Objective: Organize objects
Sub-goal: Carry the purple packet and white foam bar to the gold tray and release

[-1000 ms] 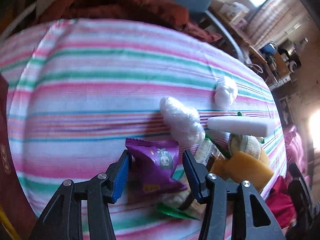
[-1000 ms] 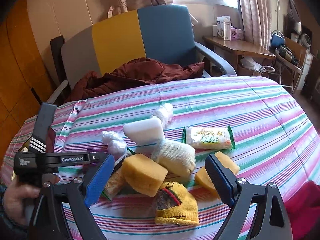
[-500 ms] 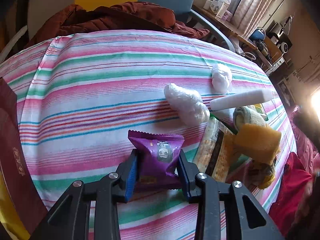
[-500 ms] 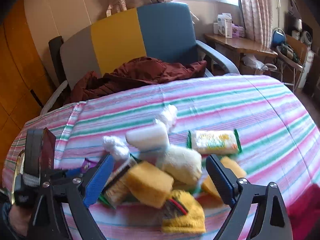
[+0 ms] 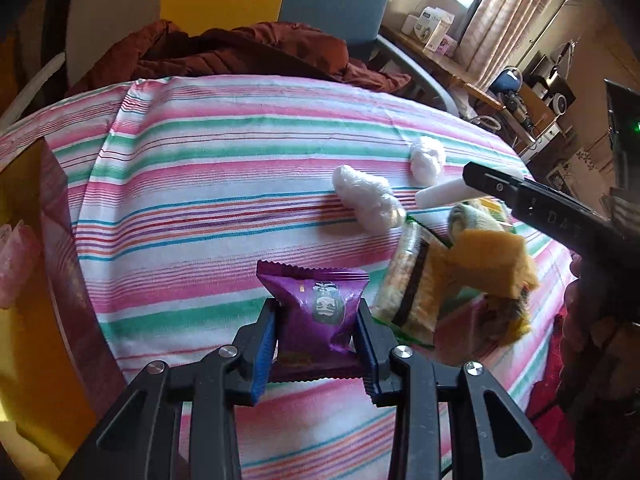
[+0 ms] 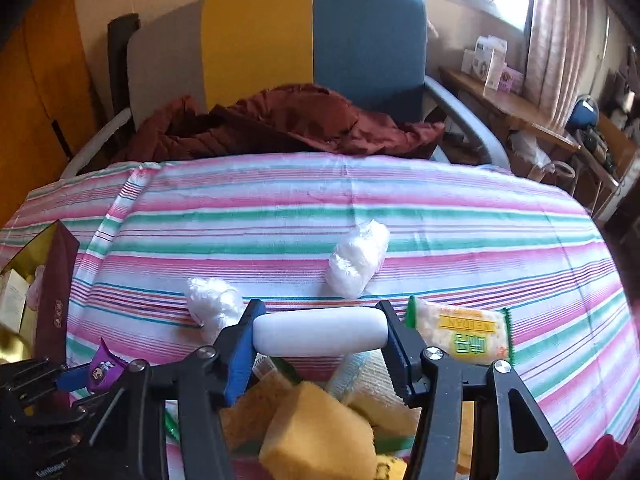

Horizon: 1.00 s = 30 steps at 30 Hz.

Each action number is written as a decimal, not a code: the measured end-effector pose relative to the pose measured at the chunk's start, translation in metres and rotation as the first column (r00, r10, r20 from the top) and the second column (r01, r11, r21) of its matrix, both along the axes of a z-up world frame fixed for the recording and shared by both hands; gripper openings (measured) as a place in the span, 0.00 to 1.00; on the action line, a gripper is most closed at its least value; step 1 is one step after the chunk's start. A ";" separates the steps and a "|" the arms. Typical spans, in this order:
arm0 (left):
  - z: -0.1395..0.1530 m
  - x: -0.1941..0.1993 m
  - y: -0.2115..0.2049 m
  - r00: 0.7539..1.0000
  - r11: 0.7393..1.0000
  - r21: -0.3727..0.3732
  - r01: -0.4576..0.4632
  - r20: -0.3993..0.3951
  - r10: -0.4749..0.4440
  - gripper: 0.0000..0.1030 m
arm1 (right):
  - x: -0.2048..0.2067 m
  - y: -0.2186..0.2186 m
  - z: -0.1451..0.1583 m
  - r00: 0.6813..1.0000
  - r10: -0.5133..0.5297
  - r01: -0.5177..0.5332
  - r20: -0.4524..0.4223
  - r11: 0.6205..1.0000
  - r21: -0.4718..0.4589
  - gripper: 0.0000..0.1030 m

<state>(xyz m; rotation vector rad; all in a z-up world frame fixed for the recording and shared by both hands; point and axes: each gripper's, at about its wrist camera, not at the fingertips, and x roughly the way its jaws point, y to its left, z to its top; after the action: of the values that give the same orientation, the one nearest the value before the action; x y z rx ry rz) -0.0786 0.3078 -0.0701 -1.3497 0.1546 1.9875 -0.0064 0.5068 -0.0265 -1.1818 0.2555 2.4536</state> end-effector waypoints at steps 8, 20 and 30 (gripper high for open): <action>0.032 0.018 -0.033 0.999 0.997 0.071 -0.018 -0.041 0.021 0.35 | 0.036 -0.025 0.055 0.989 0.010 -0.009 -0.146 1.000 0.004 0.55; 0.071 0.000 -0.177 0.955 0.948 0.169 -0.271 -0.079 0.287 0.35 | 0.037 -0.135 0.085 0.925 0.249 -0.304 -0.286 0.938 -0.166 0.56; 0.066 -0.015 -0.262 0.897 0.889 0.190 -0.417 -0.073 0.436 0.35 | 0.004 -0.248 0.054 0.854 0.448 -0.508 -0.264 0.827 -0.239 0.56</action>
<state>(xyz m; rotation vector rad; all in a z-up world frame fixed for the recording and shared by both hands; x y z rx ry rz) -0.0938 0.0454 -0.0045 -1.2350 -0.2814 2.3823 -0.0028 0.2591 0.0273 -1.2422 0.4509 3.0748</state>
